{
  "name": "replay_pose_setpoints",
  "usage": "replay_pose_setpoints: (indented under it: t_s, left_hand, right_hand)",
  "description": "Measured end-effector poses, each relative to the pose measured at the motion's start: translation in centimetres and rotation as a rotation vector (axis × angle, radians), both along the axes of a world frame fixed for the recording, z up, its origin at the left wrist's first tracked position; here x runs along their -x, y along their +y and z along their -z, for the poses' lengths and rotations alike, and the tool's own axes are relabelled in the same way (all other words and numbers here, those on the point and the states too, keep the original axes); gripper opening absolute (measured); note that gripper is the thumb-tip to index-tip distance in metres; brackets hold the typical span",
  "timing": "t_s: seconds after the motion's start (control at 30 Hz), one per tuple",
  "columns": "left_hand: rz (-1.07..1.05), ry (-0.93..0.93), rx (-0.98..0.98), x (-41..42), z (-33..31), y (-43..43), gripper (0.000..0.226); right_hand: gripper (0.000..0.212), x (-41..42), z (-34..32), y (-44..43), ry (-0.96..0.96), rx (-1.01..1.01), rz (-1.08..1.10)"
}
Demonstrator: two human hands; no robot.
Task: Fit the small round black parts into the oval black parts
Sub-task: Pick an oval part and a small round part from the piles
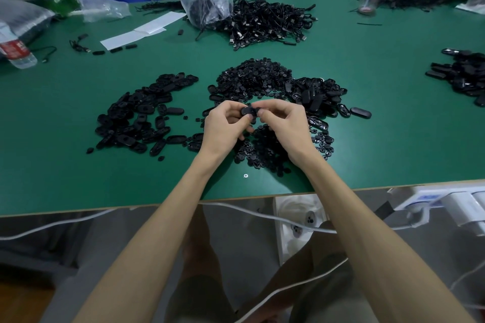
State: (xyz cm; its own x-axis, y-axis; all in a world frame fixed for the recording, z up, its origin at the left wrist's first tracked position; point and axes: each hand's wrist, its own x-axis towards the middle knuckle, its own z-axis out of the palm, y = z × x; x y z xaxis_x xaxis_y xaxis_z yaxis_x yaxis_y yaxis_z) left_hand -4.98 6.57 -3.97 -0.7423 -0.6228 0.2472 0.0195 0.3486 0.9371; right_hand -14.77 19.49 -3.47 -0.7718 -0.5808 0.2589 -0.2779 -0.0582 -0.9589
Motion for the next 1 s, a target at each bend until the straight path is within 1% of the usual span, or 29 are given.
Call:
replay_pose_setpoints:
  t_s: [0.13,0.33,0.47,0.57,0.83,0.93,1.0]
  left_hand:
    - [0.0,-0.004,-0.002,-0.01,0.0,0.03,0.013]
    - [0.015,0.014,-0.003,-0.06,-0.03,0.06,0.011]
    - [0.022,0.04,-0.029,-0.08,-0.12,0.03,0.005]
    - [0.034,0.041,-0.034,-0.1,-0.19,0.06,0.006]
    - [0.038,0.044,-0.065,-0.18,-0.43,0.29,0.01]
    - [0.054,0.036,-0.063,-0.25,-0.46,0.36,0.006]
    - [0.055,0.031,-0.056,-0.29,-0.49,0.38,0.009]
  right_hand:
    - [0.011,-0.03,0.1,-0.01,-0.048,0.017,0.049]
    - [0.011,0.15,0.37,-0.05,-0.087,0.049,0.092]
    - [0.005,0.37,0.32,0.09,-0.023,0.041,0.092]
    - [0.004,0.16,0.22,0.09,0.013,0.014,0.068]
    - [0.004,-0.27,0.04,-0.29,0.094,-0.101,0.099]
    - [0.005,-0.38,-0.03,-0.26,0.102,-0.107,0.104]
    - [0.005,-0.34,-0.1,-0.16,0.102,-0.103,0.109]
